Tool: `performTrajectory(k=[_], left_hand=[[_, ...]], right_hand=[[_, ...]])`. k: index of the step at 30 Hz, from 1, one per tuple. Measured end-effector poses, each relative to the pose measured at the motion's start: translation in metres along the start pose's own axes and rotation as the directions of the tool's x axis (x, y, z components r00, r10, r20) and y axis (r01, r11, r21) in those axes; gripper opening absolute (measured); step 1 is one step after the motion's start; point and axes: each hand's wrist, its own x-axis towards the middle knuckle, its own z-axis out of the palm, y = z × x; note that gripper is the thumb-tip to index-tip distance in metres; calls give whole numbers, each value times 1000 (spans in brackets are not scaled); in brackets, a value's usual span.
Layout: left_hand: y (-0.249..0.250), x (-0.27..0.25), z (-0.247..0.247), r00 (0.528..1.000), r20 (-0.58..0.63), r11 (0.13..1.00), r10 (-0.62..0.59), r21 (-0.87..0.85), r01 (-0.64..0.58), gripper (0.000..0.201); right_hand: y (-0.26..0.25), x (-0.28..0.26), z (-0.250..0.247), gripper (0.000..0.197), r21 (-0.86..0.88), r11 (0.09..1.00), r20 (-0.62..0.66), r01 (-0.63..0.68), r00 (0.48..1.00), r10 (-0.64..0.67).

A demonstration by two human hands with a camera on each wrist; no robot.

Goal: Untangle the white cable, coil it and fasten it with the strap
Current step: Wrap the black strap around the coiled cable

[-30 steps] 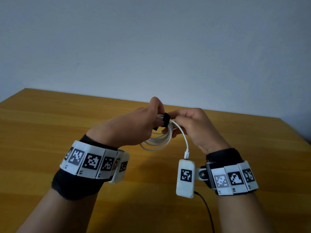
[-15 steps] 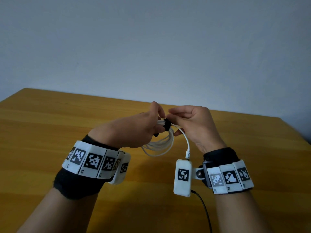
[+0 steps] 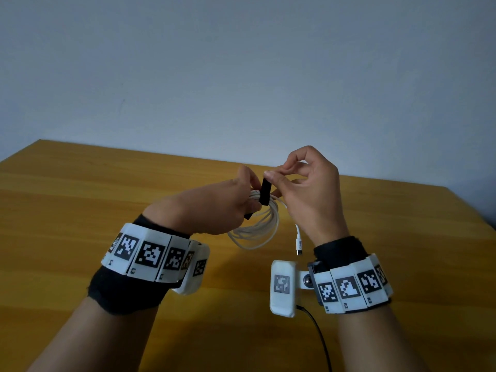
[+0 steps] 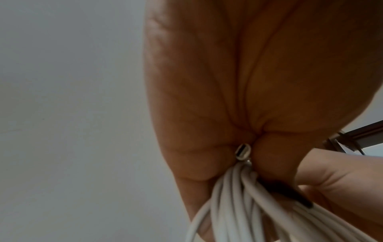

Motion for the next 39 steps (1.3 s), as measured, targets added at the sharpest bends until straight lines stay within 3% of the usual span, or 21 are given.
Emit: performTrajectory(k=[9,16,21,25,30,34,39], left_hand=[[4,-3,-3,999,-37,1000,10,-7,-11,13],[3,-4,-5,991,-119,998,55,-33,-60,15],[4,-3,-6,984,-159,994,79,-63,-90,18],[4,-3,-6,980,-177,993,87,-66,-100,18],[2,-3,-6,971,-207,989,117,-61,-132,18],[-1,-2,-6,968,-219,989,121,-57,-137,15],[0,-1,-4,975,-198,992,96,-56,-109,17]], right_hand=[[-7,-3,-3,32,108,992,59,66,996,-73],[-8,-2,-7,29,96,989,140,109,983,-122],[-8,-6,-8,13,132,982,139,138,978,-156],[-6,-3,-8,17,117,987,141,114,981,-130],[0,0,-10,11,78,994,243,71,966,-88],[-3,-1,-12,19,36,995,317,92,943,-99],[-1,0,-9,19,47,995,285,85,954,-95]])
